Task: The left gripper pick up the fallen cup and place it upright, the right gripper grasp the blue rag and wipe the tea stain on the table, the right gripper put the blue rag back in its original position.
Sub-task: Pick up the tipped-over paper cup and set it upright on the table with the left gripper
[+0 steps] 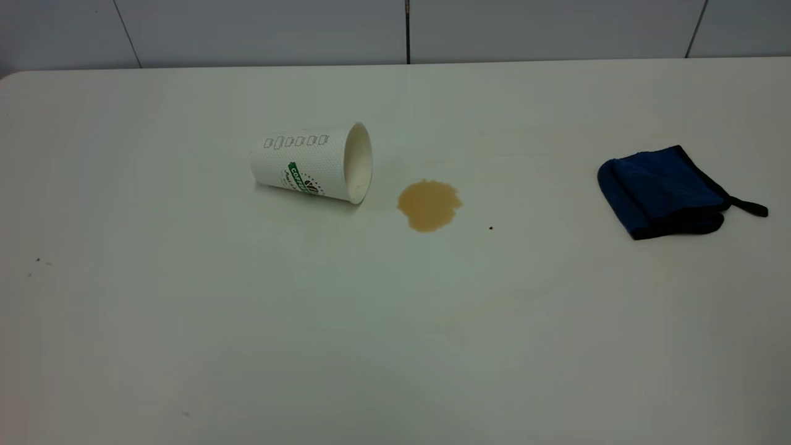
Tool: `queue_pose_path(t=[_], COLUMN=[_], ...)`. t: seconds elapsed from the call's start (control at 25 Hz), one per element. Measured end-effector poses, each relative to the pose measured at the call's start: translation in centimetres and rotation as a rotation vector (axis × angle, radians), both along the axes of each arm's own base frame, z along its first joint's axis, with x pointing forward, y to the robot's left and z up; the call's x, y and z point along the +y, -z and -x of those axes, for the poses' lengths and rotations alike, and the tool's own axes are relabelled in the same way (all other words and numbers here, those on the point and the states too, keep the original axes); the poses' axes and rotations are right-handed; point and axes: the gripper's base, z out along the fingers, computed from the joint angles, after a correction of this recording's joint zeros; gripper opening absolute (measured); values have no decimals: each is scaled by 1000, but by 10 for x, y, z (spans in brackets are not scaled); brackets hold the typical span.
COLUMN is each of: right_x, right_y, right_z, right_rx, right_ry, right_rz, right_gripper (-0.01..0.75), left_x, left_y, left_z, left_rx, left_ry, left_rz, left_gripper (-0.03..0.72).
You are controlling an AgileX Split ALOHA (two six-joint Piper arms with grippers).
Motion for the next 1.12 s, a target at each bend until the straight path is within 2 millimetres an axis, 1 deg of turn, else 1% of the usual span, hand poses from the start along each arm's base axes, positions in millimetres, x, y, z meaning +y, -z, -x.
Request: queue_pose_path(t=[0.28,0.36,0.44,0.48,0.6,0.68,0.76,0.84,0.96,1.12], right_x=[0,0,0,0,0,0,0,0,0,0], right_y=[0,0,0,0,0,0,0,0,0,0], right_z=[0,0,0,0,0,0,0,0,0,0], right_rx=[0,0,0,0,0,0,0,0,0,0], right_ry=[0,0,0,0,0,0,0,0,0,0], right_rz=[0,0,0,0,0,0,0,0,0,0], right_gripper=[242,242,242,242,242,242,242,242,242,242], left_x=[2,4,5,6,8,10,10,10,4,-18], left_y=[-2,-12,-24,-29,-37,-34,-33,-30,-27,-21], left_z=[-3,-13,-29,-40,-79,-109,-138,-165,-200,-240], left_rx=[7,-1,1,18,105,170,197,242,293,331], left_ry=[-12,-32,-36,-35,-22,-10,16,49,126,242], left_rz=[-11,-26,-28,-29,-48,-73,-90,-92,-119,-166], left_gripper=[253,253,253,253,253,253,256,277,349,475])
